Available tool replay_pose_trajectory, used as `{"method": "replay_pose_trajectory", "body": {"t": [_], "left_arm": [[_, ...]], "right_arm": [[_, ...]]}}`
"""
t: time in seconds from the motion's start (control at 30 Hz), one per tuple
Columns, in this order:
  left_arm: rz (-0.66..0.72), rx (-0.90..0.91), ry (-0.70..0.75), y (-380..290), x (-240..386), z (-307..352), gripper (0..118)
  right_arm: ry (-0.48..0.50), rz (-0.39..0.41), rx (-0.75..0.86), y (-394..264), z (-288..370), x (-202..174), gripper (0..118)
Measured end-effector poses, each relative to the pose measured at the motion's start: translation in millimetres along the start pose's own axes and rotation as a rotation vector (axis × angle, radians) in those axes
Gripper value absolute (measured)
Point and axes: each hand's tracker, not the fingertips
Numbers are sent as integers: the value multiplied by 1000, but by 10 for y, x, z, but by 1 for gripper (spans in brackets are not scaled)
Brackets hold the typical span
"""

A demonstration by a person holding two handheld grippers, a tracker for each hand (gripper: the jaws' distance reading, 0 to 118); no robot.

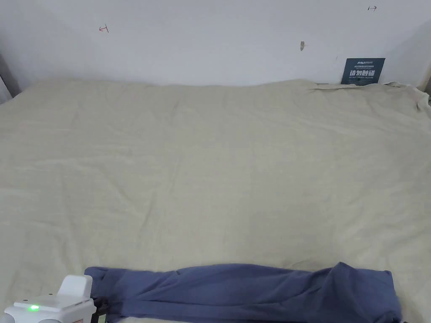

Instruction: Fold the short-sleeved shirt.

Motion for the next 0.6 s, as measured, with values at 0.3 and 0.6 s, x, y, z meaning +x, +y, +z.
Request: {"method": "replay_pose_trajectory", "body": {"t": [0.3,0.6], "left_arm": [[92,152,-41,389,-15,551,98],[154,423,-24,939,165,1133,116]], "right_arm": [[75,107,256,605,680,-475,86],[41,195,569,1022,1218,-1061,86]]}}
